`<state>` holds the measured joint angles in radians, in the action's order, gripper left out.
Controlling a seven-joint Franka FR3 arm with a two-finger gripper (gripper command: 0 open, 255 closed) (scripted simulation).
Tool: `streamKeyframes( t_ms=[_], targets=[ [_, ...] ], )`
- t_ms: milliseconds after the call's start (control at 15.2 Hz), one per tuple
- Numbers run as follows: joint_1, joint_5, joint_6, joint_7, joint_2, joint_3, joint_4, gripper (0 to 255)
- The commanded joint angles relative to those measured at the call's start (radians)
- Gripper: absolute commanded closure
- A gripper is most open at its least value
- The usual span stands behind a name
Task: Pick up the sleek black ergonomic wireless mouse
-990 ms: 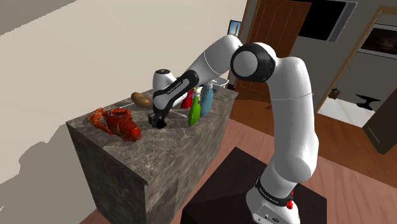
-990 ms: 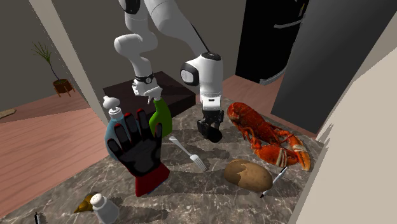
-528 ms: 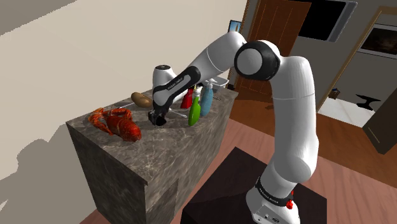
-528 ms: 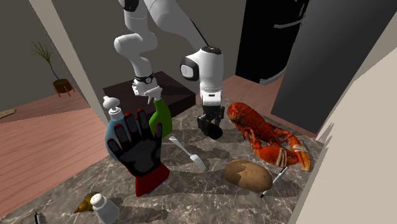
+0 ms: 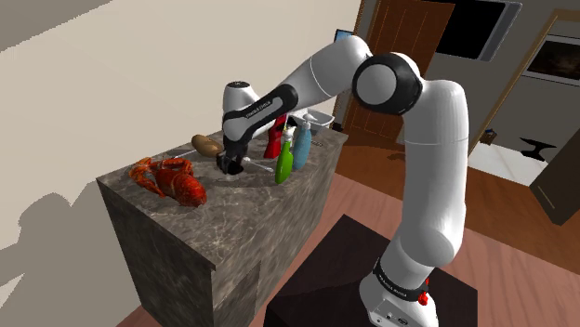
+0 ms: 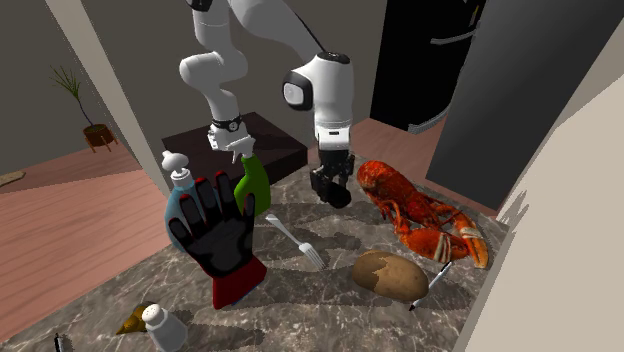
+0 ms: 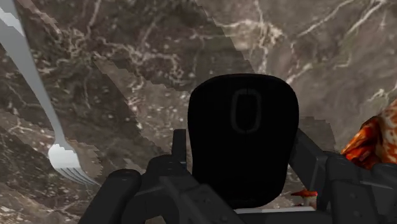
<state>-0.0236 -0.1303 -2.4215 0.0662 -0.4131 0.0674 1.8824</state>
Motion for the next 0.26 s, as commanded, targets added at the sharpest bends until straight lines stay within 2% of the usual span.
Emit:
streamKeyframes(
  t_ms=[0,198],
  targets=[
    [-0.001,0.003,0.020,-0.004,0.017,0.002,-0.003,255],
    [-0.002,0.005,0.032,-0.005,0.026,0.003,-0.007,255]
  ],
)
